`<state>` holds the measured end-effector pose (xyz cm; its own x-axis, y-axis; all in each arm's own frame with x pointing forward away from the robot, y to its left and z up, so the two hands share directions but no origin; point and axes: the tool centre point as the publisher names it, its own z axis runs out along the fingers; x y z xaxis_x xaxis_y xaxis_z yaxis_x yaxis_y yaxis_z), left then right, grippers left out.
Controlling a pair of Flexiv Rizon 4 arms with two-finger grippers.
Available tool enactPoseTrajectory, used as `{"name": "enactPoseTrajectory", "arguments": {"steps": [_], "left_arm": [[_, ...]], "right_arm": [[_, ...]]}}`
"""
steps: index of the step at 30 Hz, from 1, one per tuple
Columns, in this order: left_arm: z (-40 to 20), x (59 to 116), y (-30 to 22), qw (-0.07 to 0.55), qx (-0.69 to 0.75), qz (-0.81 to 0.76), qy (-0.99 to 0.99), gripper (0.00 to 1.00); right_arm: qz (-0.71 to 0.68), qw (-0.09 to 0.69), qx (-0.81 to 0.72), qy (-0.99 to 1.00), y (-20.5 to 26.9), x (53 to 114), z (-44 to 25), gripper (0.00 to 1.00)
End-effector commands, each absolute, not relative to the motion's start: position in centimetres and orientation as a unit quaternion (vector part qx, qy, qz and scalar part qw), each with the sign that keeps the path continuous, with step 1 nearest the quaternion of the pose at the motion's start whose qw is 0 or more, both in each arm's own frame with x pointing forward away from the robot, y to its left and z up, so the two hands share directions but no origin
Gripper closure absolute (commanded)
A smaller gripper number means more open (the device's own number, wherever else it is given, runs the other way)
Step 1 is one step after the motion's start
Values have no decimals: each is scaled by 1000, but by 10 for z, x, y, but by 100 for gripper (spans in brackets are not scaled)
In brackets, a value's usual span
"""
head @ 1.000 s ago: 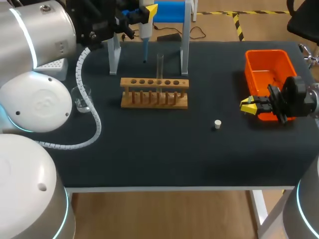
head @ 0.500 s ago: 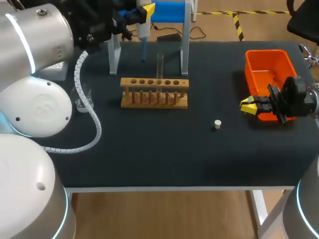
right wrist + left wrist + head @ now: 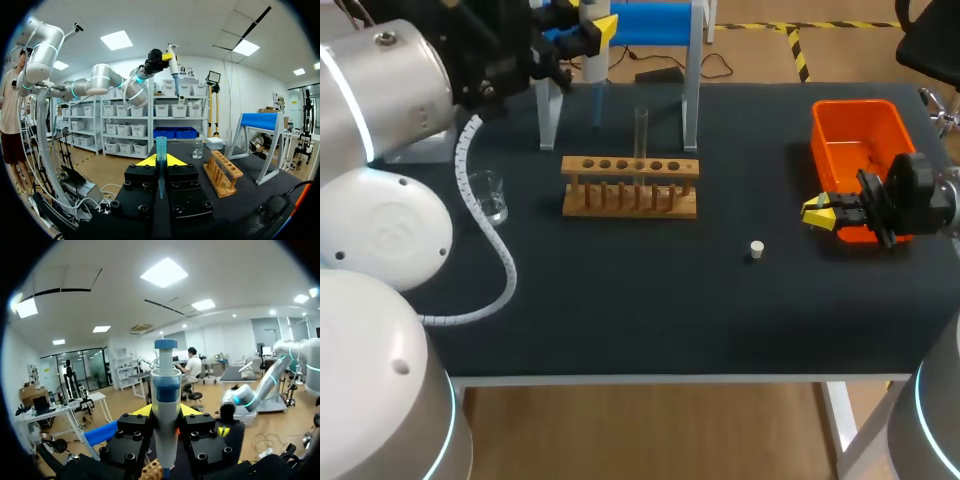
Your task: Invert the test tube, pick up the pipette, mount the tip to pipette, aspirate from beaker and dispense into the tube, eject the tip, return the pipette, and cap with the stopper.
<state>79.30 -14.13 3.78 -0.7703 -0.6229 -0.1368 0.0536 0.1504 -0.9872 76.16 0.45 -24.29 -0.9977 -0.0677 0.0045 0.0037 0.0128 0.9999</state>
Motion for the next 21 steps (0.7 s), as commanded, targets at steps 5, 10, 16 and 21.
{"name": "enactPoseTrajectory", "arguments": {"steps": [5,10,16,21], "left_arm": [[37,802,-134,-23,33,-625,780,100],[36,809,-131,12,-7,-627,779,100],[39,810,-133,-13,33,-665,746,100],[43,812,-134,-42,75,-660,746,100]], "right_arm": [[-702,25,22,-711,4,761,-243,100],[-702,25,22,-711,4,761,-243,100],[-702,25,22,-711,4,761,-243,100],[-702,25,22,-711,4,761,-243,100]]}}
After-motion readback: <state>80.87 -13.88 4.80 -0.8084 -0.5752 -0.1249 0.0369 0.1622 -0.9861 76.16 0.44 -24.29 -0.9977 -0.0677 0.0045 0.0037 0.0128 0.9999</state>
